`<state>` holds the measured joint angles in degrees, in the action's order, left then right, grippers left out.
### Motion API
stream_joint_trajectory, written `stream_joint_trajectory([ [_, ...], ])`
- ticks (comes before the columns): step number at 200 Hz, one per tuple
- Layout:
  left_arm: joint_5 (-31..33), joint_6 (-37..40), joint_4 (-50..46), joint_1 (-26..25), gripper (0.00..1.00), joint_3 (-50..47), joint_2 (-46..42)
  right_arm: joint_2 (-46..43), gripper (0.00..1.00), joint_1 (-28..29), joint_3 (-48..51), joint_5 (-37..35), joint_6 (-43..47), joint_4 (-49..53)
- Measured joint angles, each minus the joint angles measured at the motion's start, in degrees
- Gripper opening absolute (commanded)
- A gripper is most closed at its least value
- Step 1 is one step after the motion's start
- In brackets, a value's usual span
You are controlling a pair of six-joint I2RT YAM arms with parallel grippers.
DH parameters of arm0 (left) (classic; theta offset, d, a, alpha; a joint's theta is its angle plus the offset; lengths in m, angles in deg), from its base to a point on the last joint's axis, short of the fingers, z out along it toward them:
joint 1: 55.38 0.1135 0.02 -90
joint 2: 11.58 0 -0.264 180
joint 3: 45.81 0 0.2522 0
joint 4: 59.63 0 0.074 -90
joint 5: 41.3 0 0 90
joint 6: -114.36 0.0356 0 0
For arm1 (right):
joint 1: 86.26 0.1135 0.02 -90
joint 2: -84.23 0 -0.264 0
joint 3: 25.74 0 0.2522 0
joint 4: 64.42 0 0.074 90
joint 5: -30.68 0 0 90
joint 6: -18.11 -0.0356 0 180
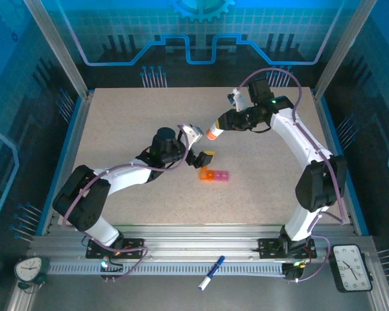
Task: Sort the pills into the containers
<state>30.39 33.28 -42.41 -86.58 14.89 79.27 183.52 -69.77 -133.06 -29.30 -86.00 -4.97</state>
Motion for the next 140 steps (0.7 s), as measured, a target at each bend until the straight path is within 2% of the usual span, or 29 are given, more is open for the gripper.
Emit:
stream_joint_trajectory([
  [88,1.11,0.04,5.77,0.00,0.96,-0.04,1.31,-2.10,0.32,2.19,3.10,1.99,-0.42,-0.15],
  [140,1.09,0.00,5.77,0.00,0.86,-0.04,2.16,-2.16,0.32,3.78,3.26,2.27,-0.42,-0.15],
])
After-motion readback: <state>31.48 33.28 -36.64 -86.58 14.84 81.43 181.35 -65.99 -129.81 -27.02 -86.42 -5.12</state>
